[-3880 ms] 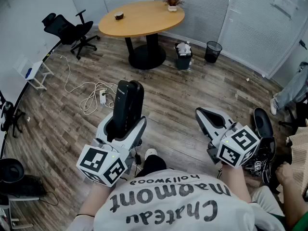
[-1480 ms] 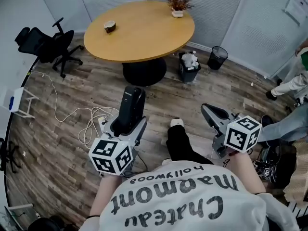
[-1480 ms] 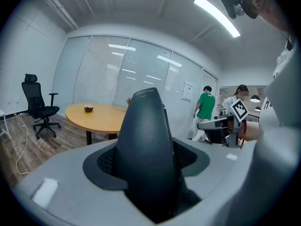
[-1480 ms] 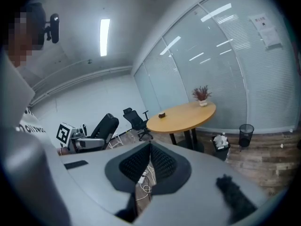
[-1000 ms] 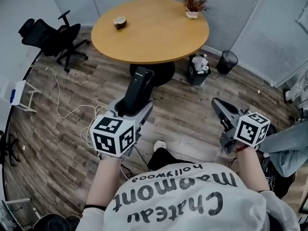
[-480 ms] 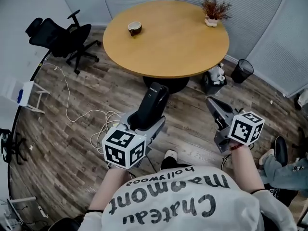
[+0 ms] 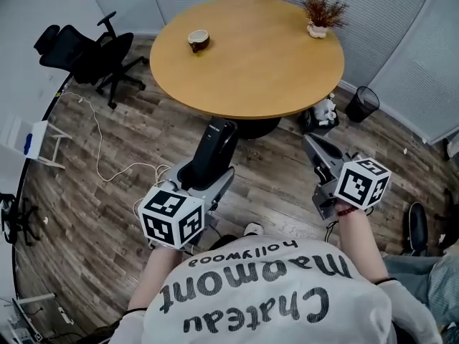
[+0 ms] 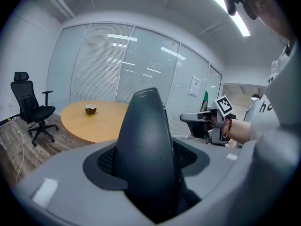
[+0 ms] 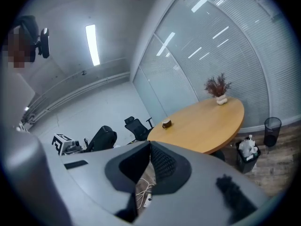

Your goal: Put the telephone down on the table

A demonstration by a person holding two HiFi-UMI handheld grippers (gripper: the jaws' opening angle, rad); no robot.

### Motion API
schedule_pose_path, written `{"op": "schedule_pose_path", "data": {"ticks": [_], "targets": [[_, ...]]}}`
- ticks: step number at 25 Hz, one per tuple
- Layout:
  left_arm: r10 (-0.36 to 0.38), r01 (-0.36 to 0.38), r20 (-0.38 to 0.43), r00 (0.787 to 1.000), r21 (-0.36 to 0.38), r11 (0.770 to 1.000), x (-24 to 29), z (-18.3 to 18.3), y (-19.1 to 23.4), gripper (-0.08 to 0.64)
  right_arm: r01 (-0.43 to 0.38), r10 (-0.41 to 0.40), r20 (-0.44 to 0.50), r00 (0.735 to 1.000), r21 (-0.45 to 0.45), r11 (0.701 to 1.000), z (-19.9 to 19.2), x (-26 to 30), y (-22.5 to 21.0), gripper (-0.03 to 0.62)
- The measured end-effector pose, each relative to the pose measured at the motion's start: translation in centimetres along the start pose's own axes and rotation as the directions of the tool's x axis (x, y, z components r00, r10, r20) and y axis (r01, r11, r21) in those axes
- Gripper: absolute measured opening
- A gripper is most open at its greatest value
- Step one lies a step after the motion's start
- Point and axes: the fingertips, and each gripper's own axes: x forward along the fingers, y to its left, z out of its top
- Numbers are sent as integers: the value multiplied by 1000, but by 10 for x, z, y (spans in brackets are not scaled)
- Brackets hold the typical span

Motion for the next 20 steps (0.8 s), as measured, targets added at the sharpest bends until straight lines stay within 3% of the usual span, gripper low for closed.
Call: {"op": "schedule_pose_path", "data": {"ticks": [7, 14, 20], "targets": [[21, -19, -33, 999, 59, 998, 11, -4, 29, 295, 91, -91, 28, 995, -14, 996, -5, -22, -17, 15], [31, -31, -17, 999, 9, 999, 29, 13, 45, 295, 158, -159, 23, 987, 71, 985, -14, -32, -46, 15], [-9, 9, -1, 1000, -30, 999, 52, 25, 67, 295, 163, -163, -5, 987, 107, 981, -22, 10, -55, 15]]}}
